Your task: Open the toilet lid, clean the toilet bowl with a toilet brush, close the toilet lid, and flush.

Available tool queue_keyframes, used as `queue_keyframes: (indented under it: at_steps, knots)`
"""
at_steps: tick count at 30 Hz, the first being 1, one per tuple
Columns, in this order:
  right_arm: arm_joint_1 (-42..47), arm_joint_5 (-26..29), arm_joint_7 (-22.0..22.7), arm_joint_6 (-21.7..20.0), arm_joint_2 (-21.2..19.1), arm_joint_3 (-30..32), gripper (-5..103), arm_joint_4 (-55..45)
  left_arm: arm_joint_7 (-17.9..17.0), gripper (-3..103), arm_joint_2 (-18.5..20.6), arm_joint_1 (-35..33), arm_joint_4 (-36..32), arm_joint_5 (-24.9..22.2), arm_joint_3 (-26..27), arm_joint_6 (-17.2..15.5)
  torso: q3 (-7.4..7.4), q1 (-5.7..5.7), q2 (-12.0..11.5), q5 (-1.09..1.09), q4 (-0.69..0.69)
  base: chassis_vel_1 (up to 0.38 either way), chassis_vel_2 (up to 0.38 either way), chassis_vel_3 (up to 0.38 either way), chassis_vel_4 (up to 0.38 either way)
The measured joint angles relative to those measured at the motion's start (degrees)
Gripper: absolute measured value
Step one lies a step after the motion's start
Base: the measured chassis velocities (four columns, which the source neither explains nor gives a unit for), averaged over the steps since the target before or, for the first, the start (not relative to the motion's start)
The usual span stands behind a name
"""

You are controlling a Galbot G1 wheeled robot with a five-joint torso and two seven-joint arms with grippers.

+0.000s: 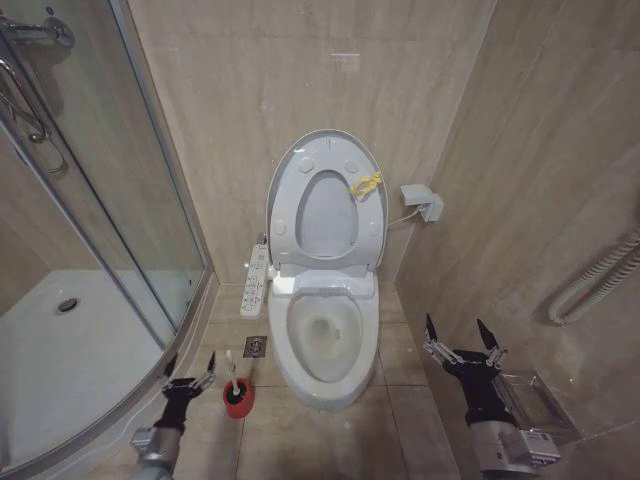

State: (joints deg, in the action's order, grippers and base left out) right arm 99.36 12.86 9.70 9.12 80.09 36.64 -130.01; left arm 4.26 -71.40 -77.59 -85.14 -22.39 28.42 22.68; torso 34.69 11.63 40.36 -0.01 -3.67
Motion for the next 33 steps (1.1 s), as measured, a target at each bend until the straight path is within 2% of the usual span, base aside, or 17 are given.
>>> queue_keyframes:
  at_steps: [6, 9, 14, 25, 29, 33]
  knots:
    - [0.0, 0.0, 0.0, 0.0, 0.0, 0.0, 100, 0.0, 0.5, 100, 0.36, 2.91, 4.76, 1.54, -2.59, 0.52, 0.0, 0.0, 0.0, 0.01, 0.0, 0.0, 0.0, 0.0, 0.0]
    - [0.0, 0.0, 0.0, 0.0, 0.0, 0.0, 100, 0.0, 0.64, 100, 0.76, 5.9, 10.03, 3.72, -4.1, 1.69, 0.0, 0.0, 0.0, 0.0, 0.01, 0.0, 0.0, 0.0, 0.0]
    - [0.0, 0.0, 0.0, 0.0, 0.0, 0.0, 100, 0.0, 1.34, 100, 0.94, 10.24, 15.97, 4.72, -5.89, 2.92, 0.0, 0.0, 0.0, 0.0, 0.0, 0.0, 0.0, 0.0, 0.0]
    - [0.0, 0.0, 0.0, 0.0, 0.0, 0.0, 100, 0.0, 2.58, 100, -0.21, 16.56, 23.53, 5.37, -9.68, 3.31, 0.0, 0.0, 0.0, 0.01, -0.01, 0.0, 0.0, 0.0, 0.0]
    - [0.0, 0.0, 0.0, 0.0, 0.0, 0.0, 100, 0.0, 3.8, 100, -1.05, 18.01, 26.39, 5.81, -9.85, 3.78, 0.0, 0.0, 0.0, 0.01, 0.0, 0.0, 0.0, 0.0, 0.0]
    - [0.0, 0.0, 0.0, 0.0, 0.0, 0.0, 100, 0.0, 3.54, 100, -1.8, 19.33, 29.59, 7.9, -8.96, 4.4, 0.0, 0.0, 0.0, 0.01, -0.01, 0.0, 0.0, 0.0, 0.0]
